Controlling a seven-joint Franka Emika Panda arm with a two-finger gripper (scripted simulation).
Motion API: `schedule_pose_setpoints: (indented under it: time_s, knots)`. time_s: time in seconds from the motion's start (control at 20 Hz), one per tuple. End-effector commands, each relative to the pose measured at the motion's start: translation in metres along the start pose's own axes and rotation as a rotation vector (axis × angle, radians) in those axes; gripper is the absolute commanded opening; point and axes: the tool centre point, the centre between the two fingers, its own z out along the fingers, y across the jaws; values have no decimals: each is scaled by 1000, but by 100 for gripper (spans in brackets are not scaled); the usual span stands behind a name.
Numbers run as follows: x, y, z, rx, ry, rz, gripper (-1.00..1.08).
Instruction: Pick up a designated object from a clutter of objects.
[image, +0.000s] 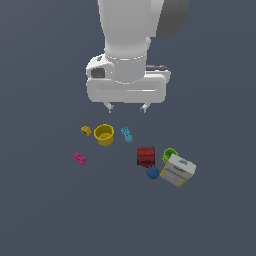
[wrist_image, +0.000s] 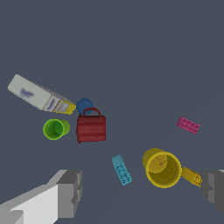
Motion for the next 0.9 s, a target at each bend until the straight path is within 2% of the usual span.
schedule_pose_setpoints:
  time_s: [0.0, 0.4, 0.85]
  knots:
    - [0, 0, 0, 0, 0, 0, 28]
    - [3, -17, -6, 11, 18, -25, 28]
    - [-2, -5, 15, -6, 13, -42, 28]
